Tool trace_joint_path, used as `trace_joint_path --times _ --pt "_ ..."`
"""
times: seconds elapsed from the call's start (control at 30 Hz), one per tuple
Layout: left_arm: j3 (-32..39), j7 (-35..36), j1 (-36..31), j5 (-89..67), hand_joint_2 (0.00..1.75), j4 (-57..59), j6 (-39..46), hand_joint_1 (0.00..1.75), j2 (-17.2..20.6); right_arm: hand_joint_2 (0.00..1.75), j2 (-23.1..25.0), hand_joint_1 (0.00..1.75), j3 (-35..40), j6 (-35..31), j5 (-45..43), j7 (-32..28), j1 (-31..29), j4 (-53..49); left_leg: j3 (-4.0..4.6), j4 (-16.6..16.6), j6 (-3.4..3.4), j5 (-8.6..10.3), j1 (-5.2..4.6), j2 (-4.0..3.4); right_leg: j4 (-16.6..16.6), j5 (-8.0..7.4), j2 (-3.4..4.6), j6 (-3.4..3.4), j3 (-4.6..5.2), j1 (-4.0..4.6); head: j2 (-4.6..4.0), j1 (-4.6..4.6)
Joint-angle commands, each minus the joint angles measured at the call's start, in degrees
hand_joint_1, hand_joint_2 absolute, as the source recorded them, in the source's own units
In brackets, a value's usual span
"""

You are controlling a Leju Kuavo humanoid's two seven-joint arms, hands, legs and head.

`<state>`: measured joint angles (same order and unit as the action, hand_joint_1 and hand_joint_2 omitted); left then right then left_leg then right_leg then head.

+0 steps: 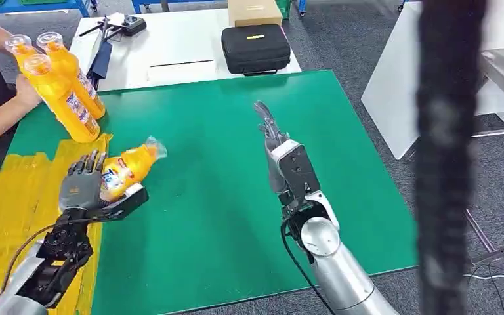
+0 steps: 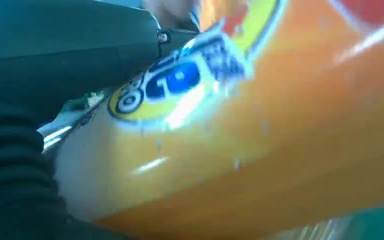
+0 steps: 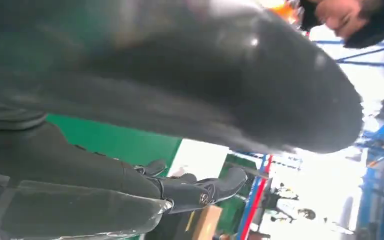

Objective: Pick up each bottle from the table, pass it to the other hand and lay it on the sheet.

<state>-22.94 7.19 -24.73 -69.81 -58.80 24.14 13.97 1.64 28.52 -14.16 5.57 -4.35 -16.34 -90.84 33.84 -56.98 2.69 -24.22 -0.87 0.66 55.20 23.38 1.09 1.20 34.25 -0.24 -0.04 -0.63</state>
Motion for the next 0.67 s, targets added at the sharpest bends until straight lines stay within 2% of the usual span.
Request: trace_joint_path --times 0.03,0.1,0.17,0.23,0.3,0.33,0.43,0.57,0.6,0.67 --pt "5.57 0.16 2.19 0.65 0.00 -16.93 0.01 0.00 -0.61 0.00 -1.53 0.00 -3.04 0.73 0.20 0.35 0.51 -0.06 -0.14 -0.18 -0.26 -0.21 0.10 0.02 0.12 0.21 -0.20 0.00 -0.21 0.09 0.00 -0.02" --pt "8.16 -1.91 2.67 3.38 0.00 -17.42 7.13 0.00 -2.51 0.00 -1.45 0.00 -3.12 0.88 0.24 0.48 0.60 0.23 -0.09 -0.05 -0.21 -0.11 0.06 -0.09 0.03 0.08 -0.05 -0.02 -0.12 0.06 0.00 -0.02" --pt "13.87 -5.37 4.24 10.37 0.00 -25.52 14.65 0.00 -5.46 0.00 -2.24 0.00 -2.69 1.70 -0.81 -0.18 1.01 1.55 -0.09 -0.08 -0.24 -0.11 0.07 0.01 0.04 0.11 -0.17 -0.03 -0.15 0.07 0.00 -0.02" --pt "21.73 -14.90 5.93 18.94 0.00 -33.87 15.86 0.00 -10.40 0.00 -2.52 0.00 -1.97 2.58 -1.75 -1.64 1.31 2.66 0.12 -0.08 -0.12 -0.05 0.11 0.00 -0.03 0.01 -0.10 -0.01 0.07 0.10 0.00 -0.04" --pt "24.99 -21.69 6.89 26.60 0.00 -36.87 15.86 0.00 -13.24 0.00 -2.49 0.00 -1.34 3.17 -1.99 -2.10 1.12 3.33 0.08 -0.10 -0.14 -0.08 0.11 0.00 -0.01 0.04 -0.12 0.01 0.03 0.10 0.00 -0.02" --pt "25.18 -22.51 7.26 26.33 0.00 -37.18 15.86 0.00 -13.45 0.00 -2.47 0.00 -1.15 3.61 -2.35 -2.29 0.92 3.54 0.07 -0.06 -0.10 -0.05 0.10 -0.04 -0.04 0.01 -0.06 0.00 0.04 0.09 0.00 -0.04" --pt "24.18 -21.43 7.93 25.09 0.00 -36.06 15.86 0.00 -13.22 0.00 -2.24 0.00 -0.67 3.90 -2.76 -2.51 -0.09 4.25 -0.02 -0.03 -0.13 -0.08 0.07 -0.10 -0.04 0.02 -0.01 0.01 -0.03 0.06 0.00 -0.04" --pt "22.29 -13.56 8.45 21.78 0.00 -33.75 14.02 0.00 -12.02 0.00 -2.40 0.00 -0.31 4.10 -3.47 -2.55 -0.90 4.27 -0.07 0.00 -0.16 -0.06 0.04 -0.12 -0.02 0.02 -0.01 0.00 -0.06 0.03 0.00 -0.04" --pt "22.04 -12.56 8.82 22.93 0.00 -33.87 13.08 0.00 -12.18 0.00 -2.64 0.00 -0.32 4.09 -3.48 -2.54 -0.86 4.14 -0.13 -0.03 -0.22 -0.09 0.05 -0.10 0.01 0.06 -0.05 -0.01 -0.13 0.05 0.00 0.00" --pt "20.48 -14.19 9.62 35.40 0.00 -35.53 9.44 0.00 -12.57 0.00 -3.04 0.00 -0.54 3.92 -3.84 -2.47 -0.54 4.03 0.00 0.00 -0.13 -0.03 0.04 -0.03 -0.03 0.01 -0.05 -0.01 -0.02 0.04 0.00 -0.04"
